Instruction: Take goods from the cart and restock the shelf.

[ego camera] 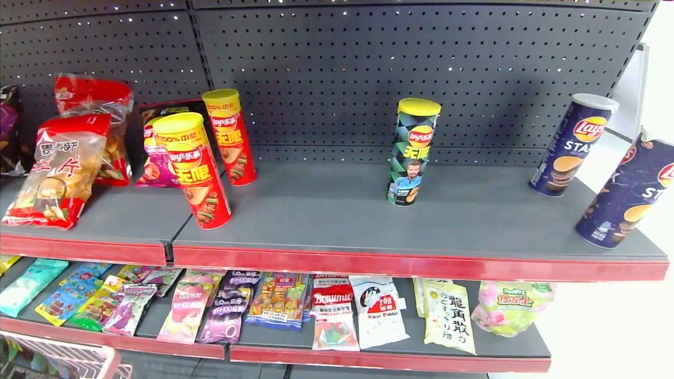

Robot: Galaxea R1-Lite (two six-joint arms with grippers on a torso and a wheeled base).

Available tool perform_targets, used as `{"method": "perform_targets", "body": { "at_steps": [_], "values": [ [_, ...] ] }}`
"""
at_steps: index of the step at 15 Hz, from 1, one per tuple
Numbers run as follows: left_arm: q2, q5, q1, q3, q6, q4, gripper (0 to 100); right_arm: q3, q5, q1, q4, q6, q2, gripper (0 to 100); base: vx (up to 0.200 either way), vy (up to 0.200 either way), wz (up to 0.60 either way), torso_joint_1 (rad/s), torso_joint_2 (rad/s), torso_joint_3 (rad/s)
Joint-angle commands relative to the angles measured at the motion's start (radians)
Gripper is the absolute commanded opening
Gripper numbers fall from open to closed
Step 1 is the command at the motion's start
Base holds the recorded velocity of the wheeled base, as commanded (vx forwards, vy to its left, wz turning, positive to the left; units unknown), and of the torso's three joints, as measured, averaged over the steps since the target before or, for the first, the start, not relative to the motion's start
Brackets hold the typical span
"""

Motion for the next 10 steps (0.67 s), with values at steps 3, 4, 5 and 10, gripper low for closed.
{"method": "perform_targets", "body": {
  "at_steps": [3, 4, 5, 10],
  "values": [
    [-0.004, -0.018, -0.005, -0.009, 0.001, 0.0, 0, 0.0, 0.0, 0.001, -0.001, 0.0, 0.001, 100, 0.133, 0.0, 0.0, -0.008, 0.0, 0.006],
    [-0.005, -0.033, -0.009, -0.022, 0.001, 0.003, 0, 0.0, 0.002, 0.001, -0.001, 0.0, 0.001, 100, 0.0, 0.0, 0.0, 0.0, 0.0, 0.0],
    [-0.004, -0.058, -0.01, -0.025, 0.001, 0.001, 0, 0.0, 0.002, 0.001, -0.001, -0.003, 0.001, 100, 0.0, 0.0, 0.0, 0.0, 0.0, 0.0],
    [-0.074, -0.156, -0.01, 0.001, -0.018, 0.006, 0, -0.002, 0.019, 0.008, -0.001, -0.023, 0.021, 100, 0.0, 0.0, 0.0, 0.0, 0.0, 0.0]
  ]
}}
